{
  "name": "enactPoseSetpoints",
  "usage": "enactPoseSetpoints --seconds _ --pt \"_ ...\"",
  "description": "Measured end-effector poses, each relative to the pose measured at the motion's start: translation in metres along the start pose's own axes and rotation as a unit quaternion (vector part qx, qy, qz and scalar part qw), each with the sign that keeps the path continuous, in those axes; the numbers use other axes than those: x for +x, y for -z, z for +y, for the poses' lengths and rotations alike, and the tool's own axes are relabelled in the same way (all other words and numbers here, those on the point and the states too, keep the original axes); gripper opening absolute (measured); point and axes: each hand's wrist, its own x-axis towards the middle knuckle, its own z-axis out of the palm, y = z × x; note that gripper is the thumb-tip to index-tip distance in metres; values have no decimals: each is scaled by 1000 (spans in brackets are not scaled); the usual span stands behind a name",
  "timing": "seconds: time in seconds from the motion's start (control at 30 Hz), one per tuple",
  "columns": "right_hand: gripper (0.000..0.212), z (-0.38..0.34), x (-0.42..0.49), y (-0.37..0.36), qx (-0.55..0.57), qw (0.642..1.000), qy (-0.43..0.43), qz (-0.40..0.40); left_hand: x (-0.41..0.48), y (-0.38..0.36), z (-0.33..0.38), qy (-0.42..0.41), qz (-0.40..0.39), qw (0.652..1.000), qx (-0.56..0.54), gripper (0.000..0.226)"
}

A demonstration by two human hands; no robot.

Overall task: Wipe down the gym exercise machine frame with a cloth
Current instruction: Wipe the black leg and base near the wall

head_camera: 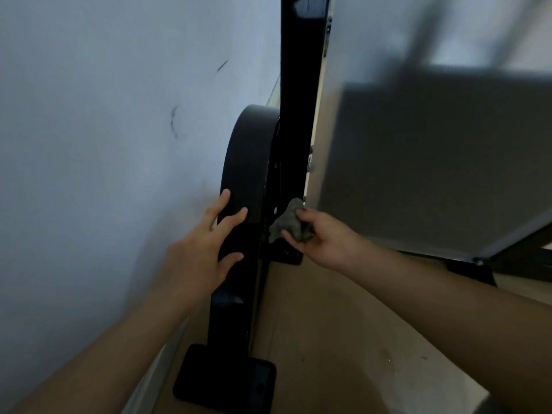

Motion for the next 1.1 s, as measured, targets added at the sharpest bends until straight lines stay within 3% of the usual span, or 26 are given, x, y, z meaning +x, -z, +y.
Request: enactPoseSetpoints --seconds 0.1,0.27,0.43,0.67,0.8,1.1 --pt "36 -14 -2 -10 51 998 8 32 1 0 0 6 -10 1000 -3 85" --pt "37 -24 -15 -35 92 995 20 34 1 1 0 12 -25 999 -19 87" --pt "14 -45 -41 -61 96 990 97 -27 1 3 1 13 -34 999 -23 88" --pt "19 -66 -70 -85 26 975 195 -107 4 5 2 28 -41 999 -15 88" --pt "38 -67 -72 -89 -15 968 245 -47 4 5 1 28 -31 999 -12 88" --pt "25 -20 -8 -61 -60 957 254 129 1 5 4 18 -16 1000 15 85"
